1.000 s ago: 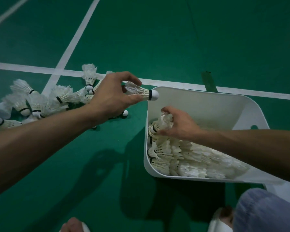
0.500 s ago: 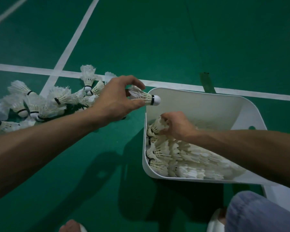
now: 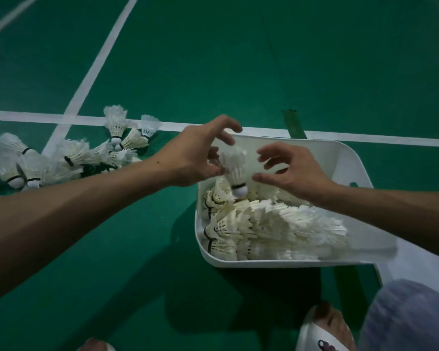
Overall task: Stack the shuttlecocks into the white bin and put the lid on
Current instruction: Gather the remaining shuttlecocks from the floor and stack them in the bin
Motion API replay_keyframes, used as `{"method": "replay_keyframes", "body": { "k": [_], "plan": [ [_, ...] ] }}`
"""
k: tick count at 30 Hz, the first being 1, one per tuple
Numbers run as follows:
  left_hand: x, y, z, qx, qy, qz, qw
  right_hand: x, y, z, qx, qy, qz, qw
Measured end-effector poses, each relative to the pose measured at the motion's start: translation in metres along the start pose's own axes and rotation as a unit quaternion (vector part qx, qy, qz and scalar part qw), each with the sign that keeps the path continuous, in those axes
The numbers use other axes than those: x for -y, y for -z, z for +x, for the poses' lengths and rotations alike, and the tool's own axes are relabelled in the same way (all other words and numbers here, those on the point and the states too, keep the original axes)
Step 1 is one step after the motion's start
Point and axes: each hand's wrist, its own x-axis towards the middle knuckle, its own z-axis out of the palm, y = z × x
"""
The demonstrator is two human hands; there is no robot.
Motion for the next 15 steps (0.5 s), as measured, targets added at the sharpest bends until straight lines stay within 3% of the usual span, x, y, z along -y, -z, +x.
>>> {"method": "replay_keyframes", "body": {
  "k": [6,15],
  "plan": [
    [-0.010,-0.016,0.023,0.067,-0.036,0.055,0.996,0.020,0.010,0.001,0.064,0.074,0.010,0.995],
    [0.002,-0.027,0.036,0.011,-0.071,0.098,0.993,0.009,0.006,0.021,0.037,0.064,-0.066,0.995]
  ]
}}
